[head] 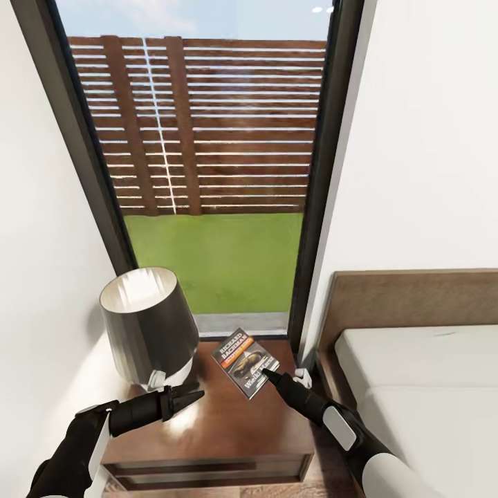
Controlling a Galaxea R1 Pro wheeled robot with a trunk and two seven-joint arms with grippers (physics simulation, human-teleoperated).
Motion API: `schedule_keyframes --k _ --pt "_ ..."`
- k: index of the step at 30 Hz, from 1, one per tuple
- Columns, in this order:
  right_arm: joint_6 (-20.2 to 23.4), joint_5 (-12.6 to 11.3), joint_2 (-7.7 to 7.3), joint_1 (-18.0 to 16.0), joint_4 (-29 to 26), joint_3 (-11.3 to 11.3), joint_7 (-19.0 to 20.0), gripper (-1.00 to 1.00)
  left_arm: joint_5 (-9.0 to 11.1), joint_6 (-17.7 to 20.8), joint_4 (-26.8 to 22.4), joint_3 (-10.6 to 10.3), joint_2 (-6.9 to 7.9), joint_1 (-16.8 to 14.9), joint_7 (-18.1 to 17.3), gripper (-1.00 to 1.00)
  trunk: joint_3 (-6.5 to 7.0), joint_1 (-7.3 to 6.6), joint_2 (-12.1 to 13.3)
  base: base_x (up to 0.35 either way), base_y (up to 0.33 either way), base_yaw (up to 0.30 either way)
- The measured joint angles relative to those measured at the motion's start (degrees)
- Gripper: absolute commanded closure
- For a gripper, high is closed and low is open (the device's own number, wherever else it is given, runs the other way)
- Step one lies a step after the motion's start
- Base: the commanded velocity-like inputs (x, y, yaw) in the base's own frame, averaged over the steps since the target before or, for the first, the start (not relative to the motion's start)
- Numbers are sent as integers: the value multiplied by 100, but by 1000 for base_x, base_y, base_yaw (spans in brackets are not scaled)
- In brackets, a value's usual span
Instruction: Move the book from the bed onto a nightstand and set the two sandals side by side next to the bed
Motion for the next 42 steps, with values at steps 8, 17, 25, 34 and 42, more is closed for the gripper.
schedule_keyframes --k 8,17,25,34,42 --pt "1 0 0 0 1 0 -1 100 -2 -2 0 -1 0 0 0 -100 -144 176 -321 0 0 0" --pt "6 1 2 0 0 1 -1 100 1 0 0 -5 0 0 0 -100 -305 374 -682 0 0 0" --pt "8 1 9 0 5 3 -1 100 0 -3 0 -5 0 0 0 -100 -449 549 -1003 0 0 0" --pt "56 -7 9 0 6 2 10 100 1 -3 0 -5 0 0 2 -100 -611 747 -1364 0 0 0" --pt "72 -14 9 0 5 -1 60 100 2 -3 1 -4 0 0 1 -100 -701 858 -1566 0 0 0"
